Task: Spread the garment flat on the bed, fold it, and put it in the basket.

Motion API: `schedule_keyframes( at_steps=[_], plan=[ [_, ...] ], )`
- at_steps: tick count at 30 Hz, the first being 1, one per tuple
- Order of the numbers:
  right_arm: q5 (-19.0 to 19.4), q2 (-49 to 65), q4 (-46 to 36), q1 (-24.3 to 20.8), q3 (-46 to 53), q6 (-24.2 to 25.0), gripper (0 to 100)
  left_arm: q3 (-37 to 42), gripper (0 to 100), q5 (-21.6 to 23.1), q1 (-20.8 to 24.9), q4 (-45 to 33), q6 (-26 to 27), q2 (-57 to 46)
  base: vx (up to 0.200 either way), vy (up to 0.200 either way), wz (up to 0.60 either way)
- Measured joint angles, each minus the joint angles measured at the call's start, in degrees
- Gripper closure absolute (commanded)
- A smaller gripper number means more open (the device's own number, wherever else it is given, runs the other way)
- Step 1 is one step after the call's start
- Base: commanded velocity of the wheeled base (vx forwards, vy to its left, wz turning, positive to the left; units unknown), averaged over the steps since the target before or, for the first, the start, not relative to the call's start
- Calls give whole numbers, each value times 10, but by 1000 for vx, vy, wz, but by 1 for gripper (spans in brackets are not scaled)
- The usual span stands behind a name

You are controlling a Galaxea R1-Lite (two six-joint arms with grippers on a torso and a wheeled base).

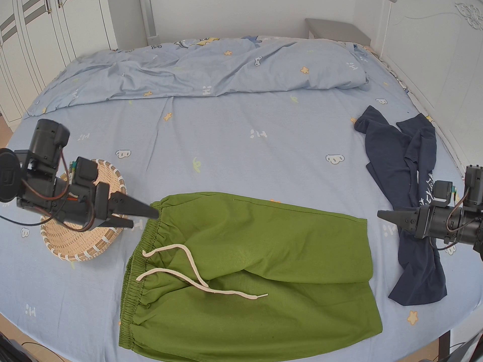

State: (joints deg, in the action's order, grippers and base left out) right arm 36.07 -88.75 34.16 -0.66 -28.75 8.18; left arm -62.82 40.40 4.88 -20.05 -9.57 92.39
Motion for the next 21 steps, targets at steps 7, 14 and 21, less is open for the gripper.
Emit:
schedule_keyframes(
  at_steps=[7, 14, 21],
  plan=[
    [-5, -36, -1, -12, -55, 3, 0, -21, 0, -18, 23, 123, -72, 96, 0, 0, 0],
    [-9, -67, 2, -18, -68, 3, 0, -34, 0, -95, 27, 197, -126, 182, 0, 0, 0],
    [-9, -76, 0, -23, -69, 3, 0, -38, 0, -103, 5, 237, -165, 209, 0, 0, 0]
  ],
)
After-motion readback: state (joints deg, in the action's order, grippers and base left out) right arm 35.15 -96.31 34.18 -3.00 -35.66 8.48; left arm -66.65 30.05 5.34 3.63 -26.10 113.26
